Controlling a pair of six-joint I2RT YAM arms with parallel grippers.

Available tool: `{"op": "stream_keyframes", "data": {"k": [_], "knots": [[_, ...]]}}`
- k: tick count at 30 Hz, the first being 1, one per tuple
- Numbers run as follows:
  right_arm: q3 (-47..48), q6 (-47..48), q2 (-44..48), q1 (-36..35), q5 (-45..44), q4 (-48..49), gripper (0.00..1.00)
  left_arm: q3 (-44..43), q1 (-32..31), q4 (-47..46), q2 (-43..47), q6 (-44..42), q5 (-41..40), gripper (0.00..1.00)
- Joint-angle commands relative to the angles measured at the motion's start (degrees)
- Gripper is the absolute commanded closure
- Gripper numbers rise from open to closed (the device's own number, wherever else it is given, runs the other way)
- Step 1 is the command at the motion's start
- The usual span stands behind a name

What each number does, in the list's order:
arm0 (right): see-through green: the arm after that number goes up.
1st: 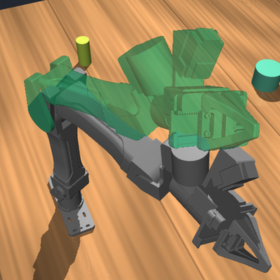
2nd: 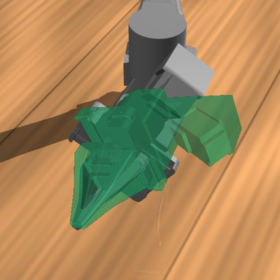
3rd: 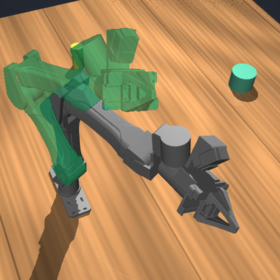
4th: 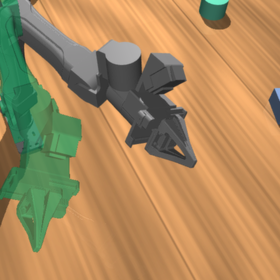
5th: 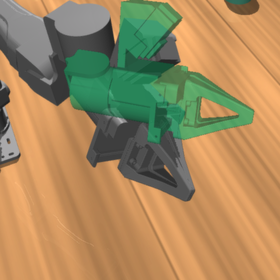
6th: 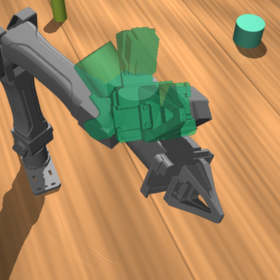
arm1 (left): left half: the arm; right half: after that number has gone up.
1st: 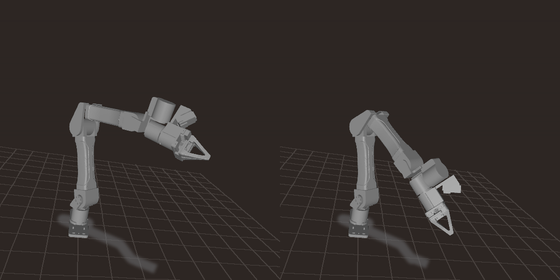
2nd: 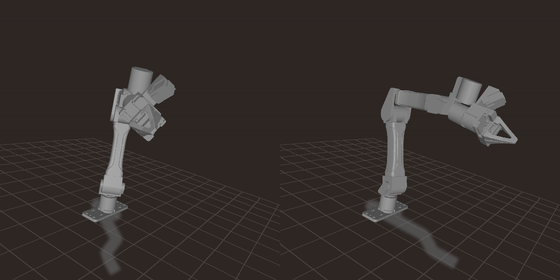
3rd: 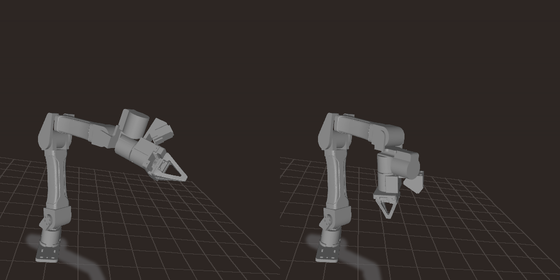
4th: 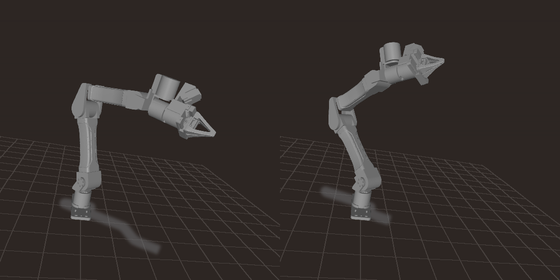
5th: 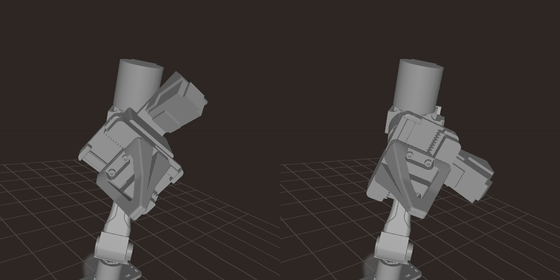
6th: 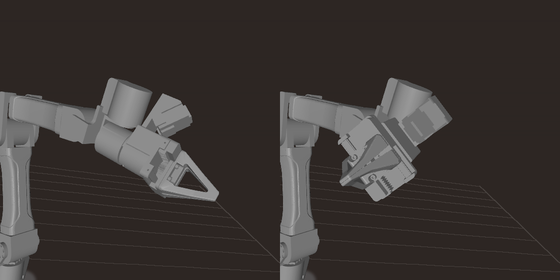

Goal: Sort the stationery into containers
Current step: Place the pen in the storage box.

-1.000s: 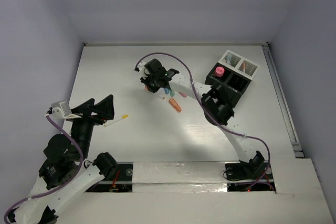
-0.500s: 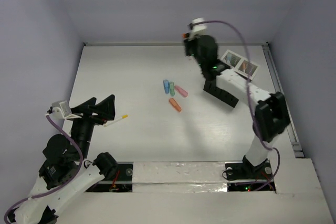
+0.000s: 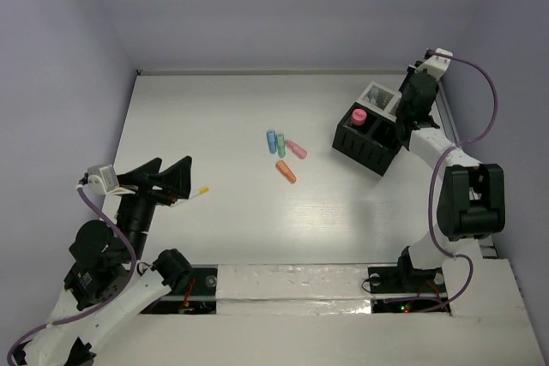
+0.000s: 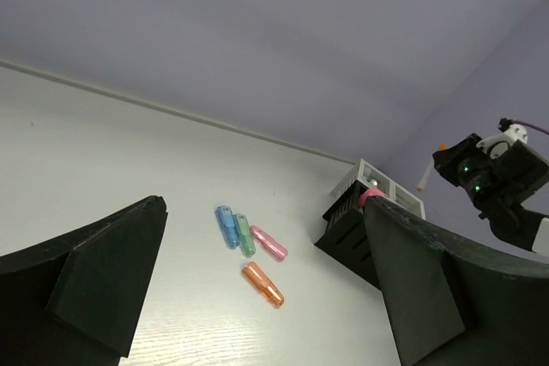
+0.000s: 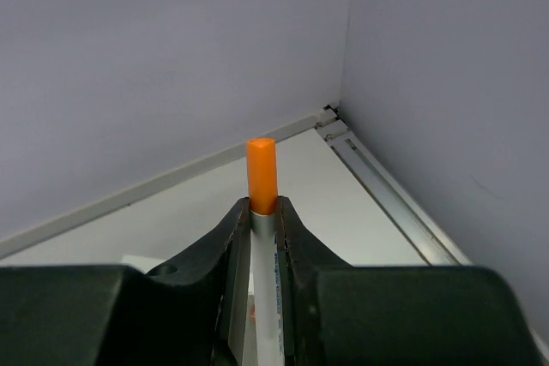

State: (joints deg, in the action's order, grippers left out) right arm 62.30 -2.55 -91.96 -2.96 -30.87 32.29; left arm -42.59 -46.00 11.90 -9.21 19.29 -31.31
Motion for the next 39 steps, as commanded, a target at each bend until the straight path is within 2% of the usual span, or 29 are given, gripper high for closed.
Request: {"op": "stream_keyframes", "data": {"k": [1, 7, 12, 15, 16, 18, 19, 21, 22, 25, 28, 29, 32, 33, 37, 39], "knots": [[-0.08, 4.48, -0.93, 0.41, -2.44, 7.78, 0.94, 0.58, 0.21, -3.02, 0.42, -0.92, 1.51, 0.01], [-1.21, 6.59, -4.45, 0.41, -2.7, 8.31, 0.94, 0.67, 0.21, -3.11, 0.42, -0.92, 1.69, 0.01], [-5.26, 4.23, -4.19, 0.41, -2.79, 10.16, 0.94, 0.67, 0.21, -3.29, 0.16, -0.92, 1.78, 0.01], [-7.19, 2.81, -2.87, 0.41, -2.88, 10.07, 0.9, 0.75, 0.21, -3.29, -0.19, -0.92, 1.69, 0.01], [-7.46, 2.64, -2.35, 0.41, -2.79, 9.81, 0.83, 0.67, 0.21, -3.2, -0.45, -0.92, 1.78, 0.01], [-8.07, 2.63, -1.73, 0.41, -2.7, 9.54, 0.75, 0.75, 0.21, -3.29, -0.54, -0.92, 1.78, 0.01], [-8.34, 2.63, -1.38, 0.41, -2.7, 9.8, 0.61, 0.75, 0.21, -3.29, -0.54, -0.92, 1.87, 0.01], [-8.78, 2.63, 0.2, 0.41, -2.44, 9.89, 0.44, 0.67, 0.73, -3.29, -0.54, -0.92, 1.87, 0.01], [-8.6, 0.81, 0.9, 0.41, -1.83, 8.5, 0.31, 0.75, 0.73, -3.37, -0.63, -1.01, 1.87, 0.01], [-7.55, -1.14, 4.42, -0.28, 1.77, 5.86, 0.16, 0.75, 0.73, -3.38, -0.89, -0.92, 1.78, 0.01], [-4.31, -3.78, 6.79, -2.04, 8.96, 0.59, 0.13, 0.75, 1.35, -3.38, -1.33, -1.01, 1.87, 0.01], [-3.25, -4.39, 6.97, -2.05, 17.69, -0.73, 0.14, 0.75, 1.35, -3.38, -1.42, -1.01, 1.78, 0.01], [3.33, -5.19, 4.96, -5.9, 31.89, -8.02, 0.16, 0.75, 1.88, -3.2, -2.04, -1.01, 1.25, 0.01], [5.35, -3.97, 3.73, -7.57, 39.5, -10.21, 0.16, 0.75, 1.88, -3.11, -2.21, -0.92, 0.99, 0.01], [15.55, 0.08, -3.99, -20.29, 52.99, -22.15, 0.16, 0.49, 1.88, -2.85, -3.18, -0.92, -0.85, 0.01], [21.79, 0.35, -10.06, -24.35, 61.08, -24.81, 0.16, 0.31, 1.88, -2.76, -3.44, -0.66, -1.73, 0.01]]}}
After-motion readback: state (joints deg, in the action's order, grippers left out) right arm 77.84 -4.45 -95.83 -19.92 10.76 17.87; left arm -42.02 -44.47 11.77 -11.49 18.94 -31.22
